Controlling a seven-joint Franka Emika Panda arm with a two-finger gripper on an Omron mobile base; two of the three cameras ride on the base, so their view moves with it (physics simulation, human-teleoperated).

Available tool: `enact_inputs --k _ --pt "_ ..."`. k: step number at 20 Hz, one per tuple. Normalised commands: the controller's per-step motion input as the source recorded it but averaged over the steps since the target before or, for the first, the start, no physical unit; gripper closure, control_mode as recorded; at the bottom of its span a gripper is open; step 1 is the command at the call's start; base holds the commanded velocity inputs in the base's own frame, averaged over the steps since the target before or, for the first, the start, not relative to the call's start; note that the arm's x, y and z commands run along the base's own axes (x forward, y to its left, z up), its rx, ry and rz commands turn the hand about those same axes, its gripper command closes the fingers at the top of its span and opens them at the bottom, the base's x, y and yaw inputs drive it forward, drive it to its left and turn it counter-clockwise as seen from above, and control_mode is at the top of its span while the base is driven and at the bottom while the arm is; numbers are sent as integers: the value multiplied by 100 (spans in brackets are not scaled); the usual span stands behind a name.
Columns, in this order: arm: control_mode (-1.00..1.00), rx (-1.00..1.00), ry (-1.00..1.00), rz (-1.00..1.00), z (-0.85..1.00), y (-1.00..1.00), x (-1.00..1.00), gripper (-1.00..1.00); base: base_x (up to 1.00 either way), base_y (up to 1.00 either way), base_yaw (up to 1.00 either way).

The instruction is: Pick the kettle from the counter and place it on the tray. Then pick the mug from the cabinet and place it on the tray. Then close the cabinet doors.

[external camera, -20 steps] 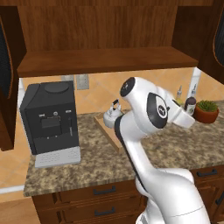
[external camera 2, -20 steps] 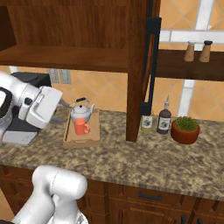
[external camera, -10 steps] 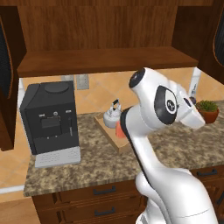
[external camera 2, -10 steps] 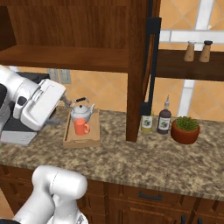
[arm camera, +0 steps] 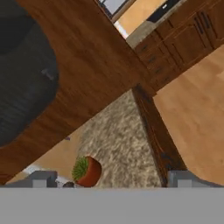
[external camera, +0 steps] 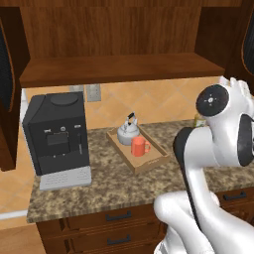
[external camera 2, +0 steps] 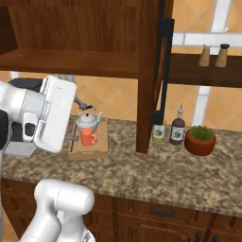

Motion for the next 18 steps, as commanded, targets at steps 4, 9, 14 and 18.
enact_inputs --k 4,9,14,18 --pt "-100 3 -44 -2 19 -43 -33 -100 0 0 0" --pt "-100 0 -30 -10 5 -36 -35 -100 0 0 0" --pt "-100 3 -37 -6 9 -47 -32 -100 0 0 0" --pt "-100 8 -19 -6 22 -47 -27 -100 0 0 0"
